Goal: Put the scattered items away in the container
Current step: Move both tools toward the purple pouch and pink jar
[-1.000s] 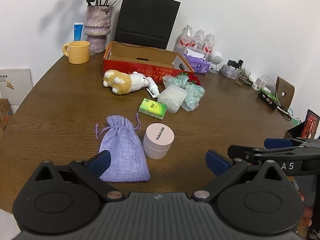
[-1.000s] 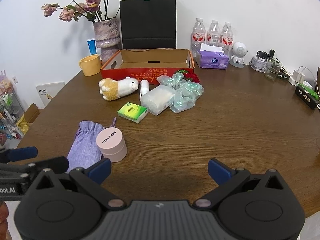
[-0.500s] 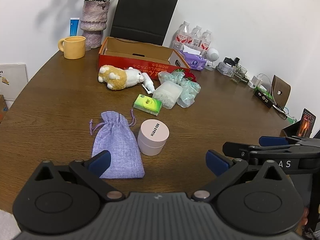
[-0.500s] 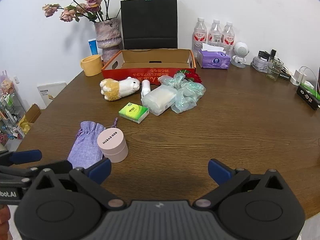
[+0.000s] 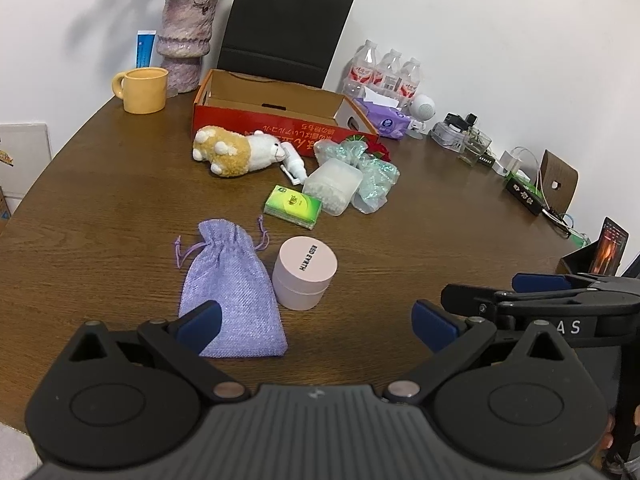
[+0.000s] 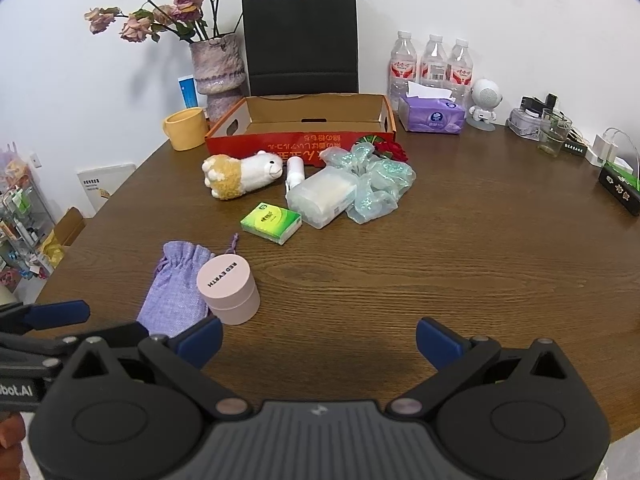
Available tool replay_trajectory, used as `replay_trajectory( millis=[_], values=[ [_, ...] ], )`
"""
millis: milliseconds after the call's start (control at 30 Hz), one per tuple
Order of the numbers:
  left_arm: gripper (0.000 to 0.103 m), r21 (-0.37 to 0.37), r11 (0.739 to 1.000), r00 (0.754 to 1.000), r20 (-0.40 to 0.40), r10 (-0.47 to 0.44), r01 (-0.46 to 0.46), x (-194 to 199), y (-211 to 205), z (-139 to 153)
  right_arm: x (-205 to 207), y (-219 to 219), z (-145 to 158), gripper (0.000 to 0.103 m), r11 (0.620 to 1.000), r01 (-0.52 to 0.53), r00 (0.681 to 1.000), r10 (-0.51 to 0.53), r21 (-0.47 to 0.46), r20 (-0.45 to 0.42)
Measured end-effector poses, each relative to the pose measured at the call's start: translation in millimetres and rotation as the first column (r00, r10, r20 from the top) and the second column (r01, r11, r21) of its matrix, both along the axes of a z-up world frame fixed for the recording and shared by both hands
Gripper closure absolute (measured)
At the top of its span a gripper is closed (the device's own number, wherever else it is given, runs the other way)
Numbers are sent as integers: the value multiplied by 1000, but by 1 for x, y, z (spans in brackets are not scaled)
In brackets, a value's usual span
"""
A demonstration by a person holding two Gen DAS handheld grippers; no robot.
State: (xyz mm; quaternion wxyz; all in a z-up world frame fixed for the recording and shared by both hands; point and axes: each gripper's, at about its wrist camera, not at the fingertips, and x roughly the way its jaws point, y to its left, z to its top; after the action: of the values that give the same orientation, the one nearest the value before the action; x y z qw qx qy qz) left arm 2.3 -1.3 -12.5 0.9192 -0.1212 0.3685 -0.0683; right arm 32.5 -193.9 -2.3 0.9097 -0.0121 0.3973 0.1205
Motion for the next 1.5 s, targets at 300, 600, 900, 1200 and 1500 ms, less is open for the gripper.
replay_trajectory(
  millis=[300,600,900,1200,1500],
  values=[
    [0,-1,1000,1000,-15,11,-11,4,4,-6,5,1,-8,0,1000,-3,1000,4,10,-23],
    [0,-3,1000,999,-24,20,-21,8,6,-11,8,3,-13,0,999,-33,999,34,31,-26],
    [0,-3,999,999,-37,33,-33,12,10,-17,13,1,-18,0,996,-50,998,52,68,-28],
    [0,12,999,999,-37,35,-35,16,11,-22,19,2,-26,0,993,-71,997,72,94,-13],
    [0,4,999,999,-34,32,-32,22,15,-28,23,-2,-35,0,991,-62,998,63,116,-6]
  ],
)
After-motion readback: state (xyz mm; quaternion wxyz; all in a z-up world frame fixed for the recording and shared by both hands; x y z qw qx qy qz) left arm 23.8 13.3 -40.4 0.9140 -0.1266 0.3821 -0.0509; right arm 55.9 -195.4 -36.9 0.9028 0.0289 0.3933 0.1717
